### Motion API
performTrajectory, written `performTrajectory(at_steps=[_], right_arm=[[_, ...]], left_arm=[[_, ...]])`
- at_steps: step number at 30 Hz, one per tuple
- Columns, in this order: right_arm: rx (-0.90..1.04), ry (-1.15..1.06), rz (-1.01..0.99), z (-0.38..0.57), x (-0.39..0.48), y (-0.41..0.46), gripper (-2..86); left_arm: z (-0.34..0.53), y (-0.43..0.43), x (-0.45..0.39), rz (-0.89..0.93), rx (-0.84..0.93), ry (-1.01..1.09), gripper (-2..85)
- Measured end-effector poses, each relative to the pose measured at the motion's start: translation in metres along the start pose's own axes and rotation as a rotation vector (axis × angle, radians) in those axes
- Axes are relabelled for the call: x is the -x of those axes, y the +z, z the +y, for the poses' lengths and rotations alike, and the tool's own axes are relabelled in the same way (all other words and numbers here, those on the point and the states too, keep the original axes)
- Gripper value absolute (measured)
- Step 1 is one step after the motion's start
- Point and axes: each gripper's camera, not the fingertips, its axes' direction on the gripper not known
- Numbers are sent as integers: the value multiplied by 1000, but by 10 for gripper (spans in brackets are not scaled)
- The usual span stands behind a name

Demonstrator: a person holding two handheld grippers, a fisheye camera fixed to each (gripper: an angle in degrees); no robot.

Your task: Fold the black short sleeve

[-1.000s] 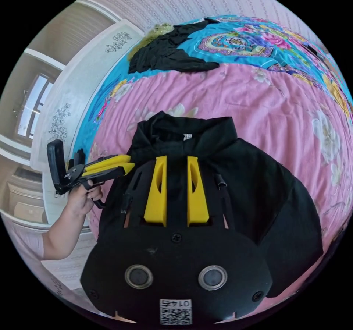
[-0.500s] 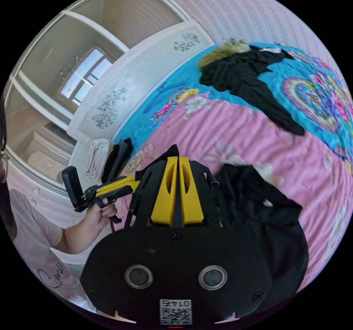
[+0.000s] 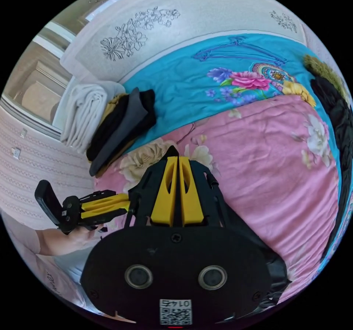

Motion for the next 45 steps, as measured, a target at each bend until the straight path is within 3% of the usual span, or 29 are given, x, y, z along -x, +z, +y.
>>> performTrajectory(at_steps=[4,11,15,19,24,27,32,36,40,45], right_arm=[[68,-38,31,4,0,8,57],[-322,1,-8,104,-34,-137,84],[-451,298,62,274,-63,-194,75],[-432,688,182,450,-69,-214,74],[-410,1220,323,668,-52,-248,81],[-497,1356,353,737,-45,-266,93],[-628,1401,274,790,-53,-273,106],[-703,1400,168,809,-66,-265,89],[-772,1384,89,831,-62,-266,35],[-818,1319,71,841,-46,-275,8]], left_arm=[[5,24,8,7,108,-28,28],[31,-14,-2,-15,45,-37,53],[51,-35,-50,10,51,144,45],[62,-20,-140,151,111,427,40],[86,39,-331,446,261,832,50],[114,69,-446,574,323,1029,54],[172,108,-612,688,405,1226,65],[216,150,-711,630,471,1282,72],[252,198,-744,479,556,1320,64],[232,185,-724,552,485,1251,-3]])
